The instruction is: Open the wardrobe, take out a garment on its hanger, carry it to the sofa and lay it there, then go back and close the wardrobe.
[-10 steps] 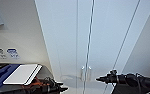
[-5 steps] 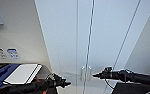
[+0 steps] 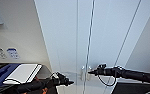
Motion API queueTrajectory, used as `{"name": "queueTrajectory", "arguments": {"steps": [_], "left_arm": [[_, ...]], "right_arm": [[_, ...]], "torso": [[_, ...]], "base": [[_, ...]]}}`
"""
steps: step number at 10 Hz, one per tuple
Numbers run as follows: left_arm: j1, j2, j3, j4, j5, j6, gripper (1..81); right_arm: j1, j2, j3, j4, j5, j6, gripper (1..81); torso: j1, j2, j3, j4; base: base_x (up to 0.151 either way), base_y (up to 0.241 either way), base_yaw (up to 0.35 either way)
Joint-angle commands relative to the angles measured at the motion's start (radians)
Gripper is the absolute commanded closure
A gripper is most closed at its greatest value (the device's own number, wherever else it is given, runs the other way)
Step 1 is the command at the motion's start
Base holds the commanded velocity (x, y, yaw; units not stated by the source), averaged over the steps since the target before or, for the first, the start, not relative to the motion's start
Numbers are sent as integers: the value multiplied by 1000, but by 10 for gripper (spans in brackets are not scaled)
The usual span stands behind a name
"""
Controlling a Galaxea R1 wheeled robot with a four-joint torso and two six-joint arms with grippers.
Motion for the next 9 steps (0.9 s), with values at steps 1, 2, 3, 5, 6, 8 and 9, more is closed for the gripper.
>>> {"name": "queueTrajectory", "arguments": {"steps": [1, 2, 3, 5, 6, 8, 9], "left_arm": [[-163, 37, -23, -9, 8, -1, 10], [-169, 63, -53, -9, 8, -1, 10], [-173, 96, -90, -10, 10, -1, 10], [-177, 173, -178, -5, 10, 1, 10], [-182, 229, -241, -1, 8, 1, 10], [-199, 300, -290, 4, 10, 1, 10], [-208, 329, -313, 5, 8, 1, 10]], "right_arm": [[155, 18, -44, -15, -8, 3, 10], [155, 31, -53, -17, -8, 3, 10], [158, 56, -67, -21, -8, 3, 10], [155, 78, -76, -21, -8, 3, 10], [153, 91, -73, -21, -8, 3, 10], [156, 108, -76, -20, -9, 3, 10], [156, 110, -75, -20, -9, 3, 10]], "torso": [[0, 0, 0, 0], [0, 0, 0, 0], [0, 0, 0, 0], [0, 0, 0, 0], [0, 1, 0, 0], [1, 1, -1, 0], [1, 1, -1, 0]], "base": [[0, 0, 0], [0, 0, 0], [0, 0, 0], [0, 0, 0], [0, 0, 0], [0, 0, 0], [0, 0, 0]]}}
